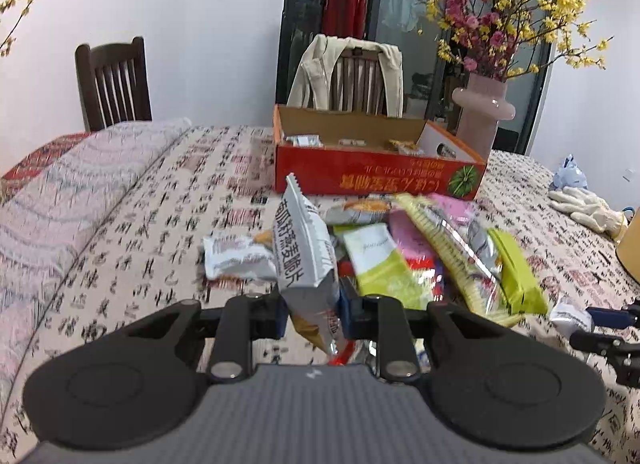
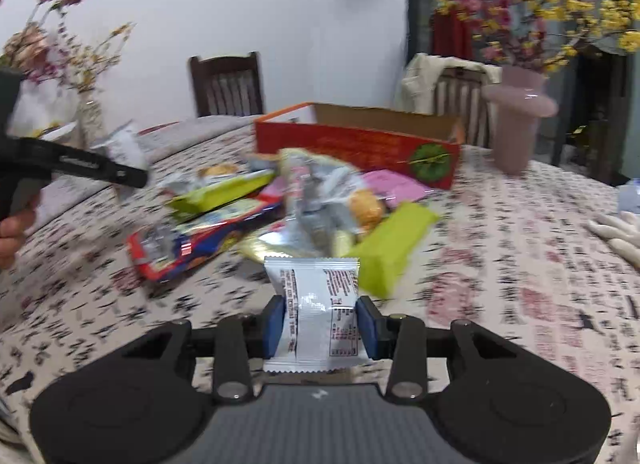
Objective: Organize snacks
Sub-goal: 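Carry both packets into the red box and release them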
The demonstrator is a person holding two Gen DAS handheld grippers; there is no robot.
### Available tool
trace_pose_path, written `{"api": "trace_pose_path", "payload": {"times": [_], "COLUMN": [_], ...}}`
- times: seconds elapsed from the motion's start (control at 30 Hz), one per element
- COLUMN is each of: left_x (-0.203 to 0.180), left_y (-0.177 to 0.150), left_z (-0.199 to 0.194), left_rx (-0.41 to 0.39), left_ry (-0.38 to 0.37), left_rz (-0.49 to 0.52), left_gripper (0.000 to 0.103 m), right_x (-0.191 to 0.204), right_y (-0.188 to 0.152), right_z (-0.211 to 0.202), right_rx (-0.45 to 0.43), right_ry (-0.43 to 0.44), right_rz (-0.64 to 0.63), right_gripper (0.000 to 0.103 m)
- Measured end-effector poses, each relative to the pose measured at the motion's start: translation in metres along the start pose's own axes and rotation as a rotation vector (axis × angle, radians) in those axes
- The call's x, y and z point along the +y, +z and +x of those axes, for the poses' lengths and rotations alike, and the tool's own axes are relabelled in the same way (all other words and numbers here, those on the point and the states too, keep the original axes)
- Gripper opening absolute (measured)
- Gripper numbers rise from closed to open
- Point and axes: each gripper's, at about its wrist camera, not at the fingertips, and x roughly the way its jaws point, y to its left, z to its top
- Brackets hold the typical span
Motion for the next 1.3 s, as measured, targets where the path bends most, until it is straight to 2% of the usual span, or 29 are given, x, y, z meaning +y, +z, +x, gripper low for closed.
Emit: {"api": "trace_pose_path", "payload": {"times": [0.3, 0.47, 0.67, 0.83, 0.93, 1.03, 1.1, 1.17, 1.3], "left_x": [0.002, -0.003, -0.008, -0.016, -0.018, -0.017, -0.012, -0.008, -0.001], "left_y": [0.058, 0.104, 0.173, 0.221, 0.245, 0.260, 0.259, 0.250, 0.230], "left_z": [0.010, 0.035, 0.083, 0.142, 0.187, 0.241, 0.274, 0.304, 0.350], "left_rx": [-0.087, -0.138, -0.174, -0.156, -0.110, -0.039, 0.003, 0.003, 0.057], "left_ry": [-0.044, -0.030, -0.049, -0.078, -0.069, -0.050, -0.065, -0.081, -0.111], "left_rz": [0.020, 0.084, 0.122, 0.086, 0.051, 0.031, 0.001, -0.026, -0.049], "left_gripper": [0.025, 0.025, 0.025, 0.025, 0.025, 0.025, 0.025, 0.025, 0.025], "right_x": [-0.038, -0.052, -0.070, -0.089, -0.097, -0.104, -0.110, -0.117, -0.138], "right_y": [0.047, 0.090, 0.157, 0.221, 0.252, 0.276, 0.287, 0.293, 0.291], "right_z": [0.004, 0.025, 0.066, 0.127, 0.176, 0.227, 0.262, 0.296, 0.354], "right_rx": [-0.094, -0.144, -0.209, -0.218, -0.195, -0.145, -0.093, -0.042, 0.033], "right_ry": [-0.117, -0.138, -0.106, -0.062, -0.061, -0.103, -0.108, -0.107, -0.111], "right_rz": [0.026, 0.020, 0.013, 0.059, 0.061, 0.040, 0.049, 0.073, 0.162], "right_gripper": [0.038, 0.038, 0.038, 0.038, 0.039, 0.039, 0.039, 0.039, 0.039]}}
